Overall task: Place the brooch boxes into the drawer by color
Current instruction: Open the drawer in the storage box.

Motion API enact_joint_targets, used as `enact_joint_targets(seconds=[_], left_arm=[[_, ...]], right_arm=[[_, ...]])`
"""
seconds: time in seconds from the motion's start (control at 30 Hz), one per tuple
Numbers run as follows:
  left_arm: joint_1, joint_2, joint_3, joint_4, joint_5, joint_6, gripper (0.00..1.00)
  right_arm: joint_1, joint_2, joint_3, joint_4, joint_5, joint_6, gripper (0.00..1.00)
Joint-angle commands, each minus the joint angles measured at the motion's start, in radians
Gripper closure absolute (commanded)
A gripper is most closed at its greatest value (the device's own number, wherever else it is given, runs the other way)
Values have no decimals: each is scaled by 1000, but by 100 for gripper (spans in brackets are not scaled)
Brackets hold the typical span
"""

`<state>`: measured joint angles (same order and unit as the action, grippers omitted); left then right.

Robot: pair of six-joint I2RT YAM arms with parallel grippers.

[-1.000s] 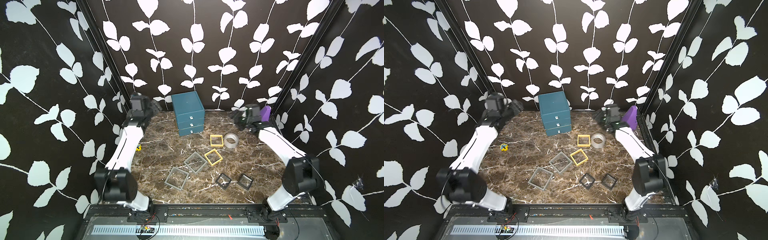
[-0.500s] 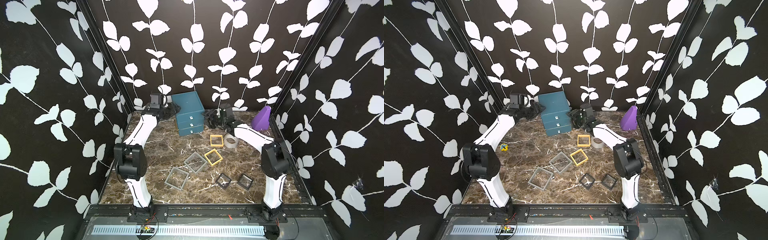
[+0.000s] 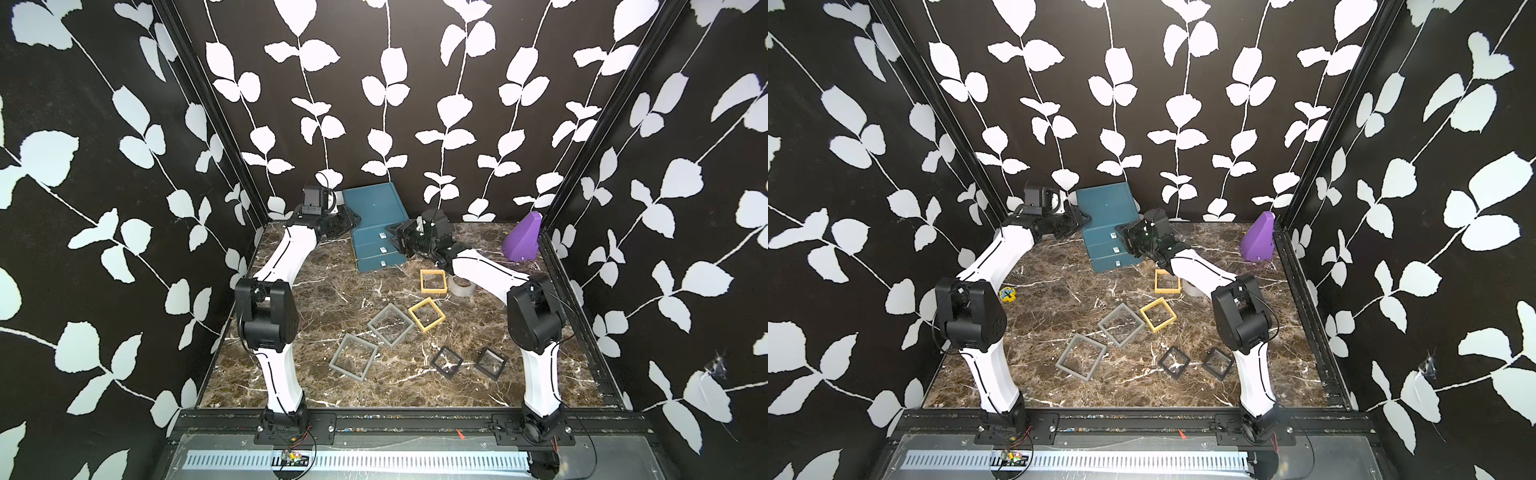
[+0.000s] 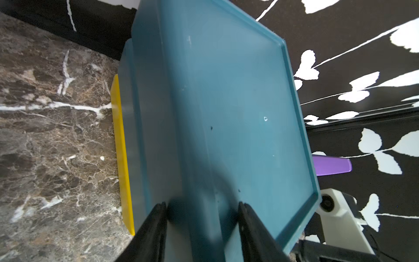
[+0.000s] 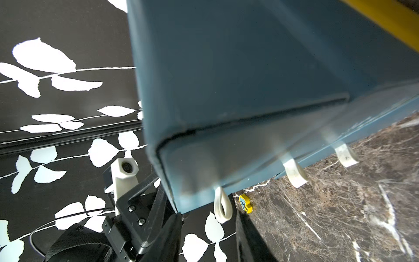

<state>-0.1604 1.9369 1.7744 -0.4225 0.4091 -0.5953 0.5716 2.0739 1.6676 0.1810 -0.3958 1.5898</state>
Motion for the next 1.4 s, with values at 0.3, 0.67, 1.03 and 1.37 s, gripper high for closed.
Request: enact_joint_targets(seconds=[0.3, 0.67, 1.03, 1.37], left_arm=[[0, -1, 7, -57, 24, 43, 60], [-2, 4, 11, -56, 37, 39, 62], [-1, 0, 11, -57, 37, 38, 63], [-2, -2, 11, -67, 39, 45, 63]], right_arm=[[24, 64, 64, 69, 20, 107, 65], [40, 61, 41, 104, 50, 150, 94], [72, -94, -154, 113, 84, 216, 100], [107, -301, -400, 26, 105, 283, 100]])
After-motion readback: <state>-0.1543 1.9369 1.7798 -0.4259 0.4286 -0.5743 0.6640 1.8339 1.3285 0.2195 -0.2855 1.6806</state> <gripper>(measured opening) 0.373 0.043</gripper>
